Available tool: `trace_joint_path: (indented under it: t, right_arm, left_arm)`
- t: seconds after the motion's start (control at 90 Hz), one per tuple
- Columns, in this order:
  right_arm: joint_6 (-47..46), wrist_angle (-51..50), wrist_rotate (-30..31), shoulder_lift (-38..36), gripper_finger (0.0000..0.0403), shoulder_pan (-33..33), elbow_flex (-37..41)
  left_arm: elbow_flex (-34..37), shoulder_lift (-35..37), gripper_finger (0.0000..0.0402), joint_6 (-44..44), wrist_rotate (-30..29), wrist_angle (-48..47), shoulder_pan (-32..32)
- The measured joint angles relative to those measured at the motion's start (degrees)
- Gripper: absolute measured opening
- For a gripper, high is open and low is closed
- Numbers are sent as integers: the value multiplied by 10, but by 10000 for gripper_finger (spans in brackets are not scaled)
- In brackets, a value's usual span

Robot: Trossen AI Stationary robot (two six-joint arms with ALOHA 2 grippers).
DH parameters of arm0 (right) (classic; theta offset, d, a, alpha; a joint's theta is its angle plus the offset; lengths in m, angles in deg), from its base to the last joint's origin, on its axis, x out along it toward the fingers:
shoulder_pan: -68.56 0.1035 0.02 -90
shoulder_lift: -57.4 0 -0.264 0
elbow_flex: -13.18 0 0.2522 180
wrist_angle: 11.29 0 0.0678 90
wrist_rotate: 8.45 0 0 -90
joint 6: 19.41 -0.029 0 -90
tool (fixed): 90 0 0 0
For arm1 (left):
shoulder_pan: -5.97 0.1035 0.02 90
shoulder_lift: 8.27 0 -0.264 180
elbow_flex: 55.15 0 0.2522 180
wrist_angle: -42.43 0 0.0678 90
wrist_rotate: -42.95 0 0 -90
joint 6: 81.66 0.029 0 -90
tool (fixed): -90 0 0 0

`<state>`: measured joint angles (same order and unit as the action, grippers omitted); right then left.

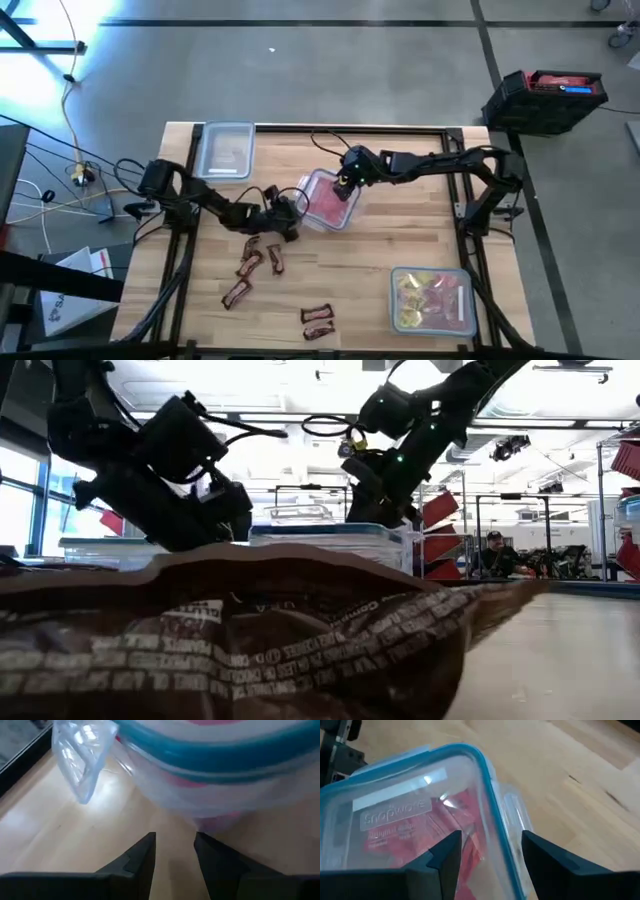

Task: Sort candy
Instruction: Open the transparent bin

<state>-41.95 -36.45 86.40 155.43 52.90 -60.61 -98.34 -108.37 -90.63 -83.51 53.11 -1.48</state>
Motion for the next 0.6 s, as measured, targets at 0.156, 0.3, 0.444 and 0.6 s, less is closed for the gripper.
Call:
trace_joint_path:
  t: [0.156,0.3,0.444,0.6]
  right_arm:
    - [15,-3,17,-31,177,0,0]
    - [24,-7,47,-72,177,15,0]
    - [18,-74,47,-110,177,61,0]
    - [-5,-200,47,-137,177,128,0]
  left_arm:
    - [1,58,126,-38,0,-124,-10]
    - [1,86,126,-44,-23,-118,-10]
    - [1,73,126,-44,-41,-75,-4]
    - [1,49,126,-31,-27,-34,-4]
